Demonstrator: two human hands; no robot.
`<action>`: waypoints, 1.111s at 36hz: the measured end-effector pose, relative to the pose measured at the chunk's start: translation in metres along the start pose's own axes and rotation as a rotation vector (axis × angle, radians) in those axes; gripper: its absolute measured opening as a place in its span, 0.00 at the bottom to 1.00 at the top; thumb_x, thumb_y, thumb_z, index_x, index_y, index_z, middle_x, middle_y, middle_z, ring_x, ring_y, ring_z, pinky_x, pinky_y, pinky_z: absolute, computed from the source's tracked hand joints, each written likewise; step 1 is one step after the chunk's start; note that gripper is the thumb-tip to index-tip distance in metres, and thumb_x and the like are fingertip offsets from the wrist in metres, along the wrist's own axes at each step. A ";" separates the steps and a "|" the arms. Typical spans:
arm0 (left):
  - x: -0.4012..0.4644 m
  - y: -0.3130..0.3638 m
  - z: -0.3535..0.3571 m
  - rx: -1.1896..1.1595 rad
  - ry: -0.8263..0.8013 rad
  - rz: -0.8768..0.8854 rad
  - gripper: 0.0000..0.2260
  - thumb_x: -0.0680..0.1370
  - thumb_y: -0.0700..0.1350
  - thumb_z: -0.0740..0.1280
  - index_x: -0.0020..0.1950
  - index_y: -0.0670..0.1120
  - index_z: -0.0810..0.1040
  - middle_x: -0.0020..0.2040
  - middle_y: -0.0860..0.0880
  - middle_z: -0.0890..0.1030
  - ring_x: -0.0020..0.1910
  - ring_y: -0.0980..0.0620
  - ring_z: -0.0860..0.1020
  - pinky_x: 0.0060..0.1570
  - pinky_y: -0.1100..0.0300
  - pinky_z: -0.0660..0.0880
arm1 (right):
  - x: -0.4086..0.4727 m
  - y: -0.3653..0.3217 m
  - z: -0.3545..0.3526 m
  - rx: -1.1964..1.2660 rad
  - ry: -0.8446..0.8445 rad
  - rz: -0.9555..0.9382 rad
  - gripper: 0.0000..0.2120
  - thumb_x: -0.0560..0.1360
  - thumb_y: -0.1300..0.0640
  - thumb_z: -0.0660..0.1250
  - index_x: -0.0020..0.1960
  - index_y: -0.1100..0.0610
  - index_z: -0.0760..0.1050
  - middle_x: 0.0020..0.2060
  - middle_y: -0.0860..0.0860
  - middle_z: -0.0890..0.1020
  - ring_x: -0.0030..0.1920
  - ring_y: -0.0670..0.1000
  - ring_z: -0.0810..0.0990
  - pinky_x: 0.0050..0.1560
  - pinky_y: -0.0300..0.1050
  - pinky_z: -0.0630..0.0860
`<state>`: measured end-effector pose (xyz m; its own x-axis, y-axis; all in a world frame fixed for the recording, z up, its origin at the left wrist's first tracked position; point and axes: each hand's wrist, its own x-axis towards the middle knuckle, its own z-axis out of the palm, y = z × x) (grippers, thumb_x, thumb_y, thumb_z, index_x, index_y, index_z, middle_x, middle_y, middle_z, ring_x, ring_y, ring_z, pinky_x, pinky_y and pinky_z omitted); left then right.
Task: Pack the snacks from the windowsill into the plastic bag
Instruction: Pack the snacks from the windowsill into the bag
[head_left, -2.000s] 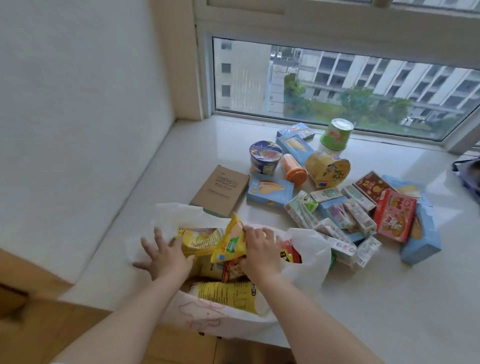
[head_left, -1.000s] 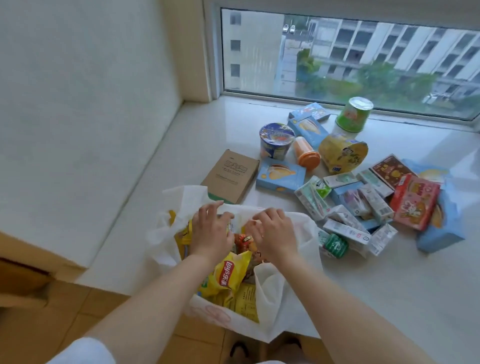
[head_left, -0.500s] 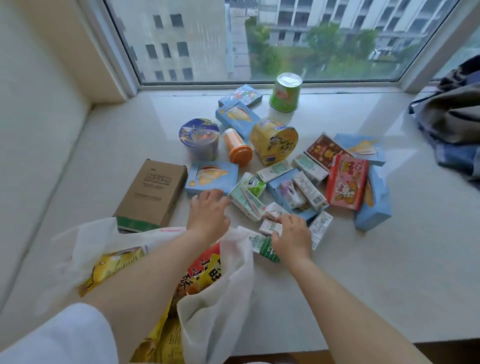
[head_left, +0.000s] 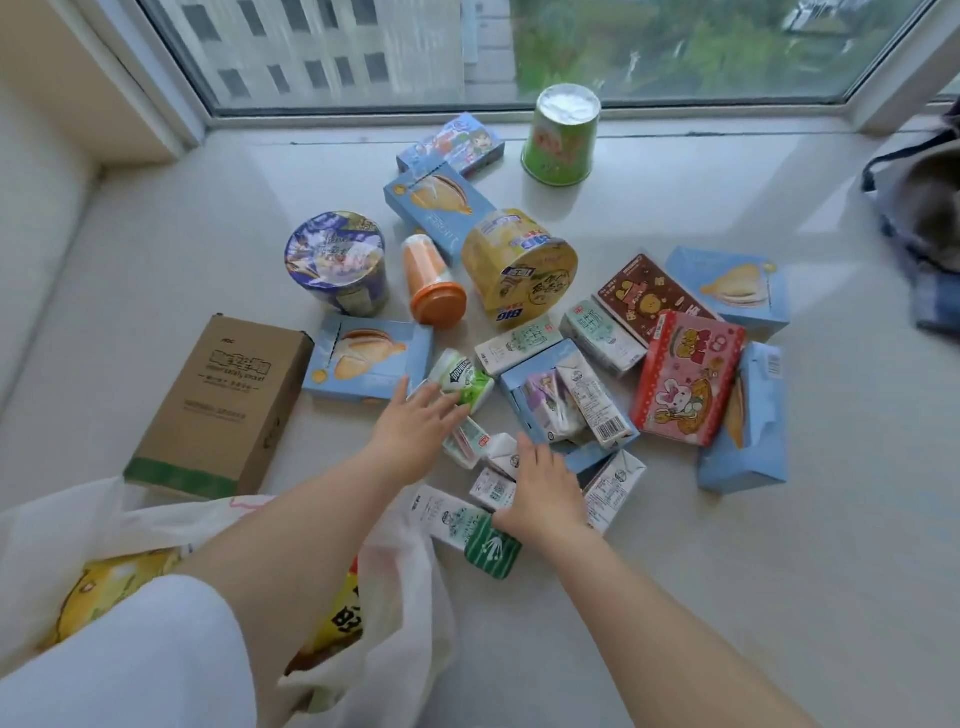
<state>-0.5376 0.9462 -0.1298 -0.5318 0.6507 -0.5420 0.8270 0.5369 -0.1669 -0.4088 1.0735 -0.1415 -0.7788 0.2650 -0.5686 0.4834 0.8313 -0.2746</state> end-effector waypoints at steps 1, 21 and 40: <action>0.004 -0.001 0.000 0.023 0.003 0.014 0.32 0.79 0.41 0.60 0.78 0.51 0.48 0.79 0.50 0.51 0.77 0.46 0.46 0.73 0.38 0.44 | 0.001 0.001 0.001 0.005 0.004 -0.009 0.51 0.67 0.45 0.71 0.76 0.55 0.42 0.69 0.55 0.61 0.69 0.57 0.61 0.71 0.51 0.61; -0.003 0.005 0.015 -0.403 0.134 -0.246 0.18 0.75 0.56 0.66 0.57 0.46 0.67 0.56 0.48 0.75 0.53 0.46 0.77 0.45 0.55 0.69 | 0.003 0.006 -0.010 0.239 0.101 0.151 0.42 0.66 0.44 0.72 0.72 0.54 0.55 0.62 0.52 0.73 0.60 0.54 0.73 0.57 0.49 0.74; -0.083 0.123 0.020 -0.979 -0.033 -0.410 0.30 0.69 0.64 0.68 0.64 0.47 0.72 0.70 0.46 0.64 0.67 0.44 0.65 0.66 0.53 0.63 | -0.072 0.066 -0.024 0.668 0.238 0.402 0.33 0.65 0.47 0.75 0.65 0.54 0.65 0.56 0.52 0.79 0.55 0.56 0.78 0.55 0.50 0.75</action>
<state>-0.3879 0.9478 -0.1219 -0.7195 0.3153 -0.6188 0.0708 0.9197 0.3863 -0.3297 1.1210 -0.1002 -0.5231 0.6399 -0.5630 0.8218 0.2036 -0.5321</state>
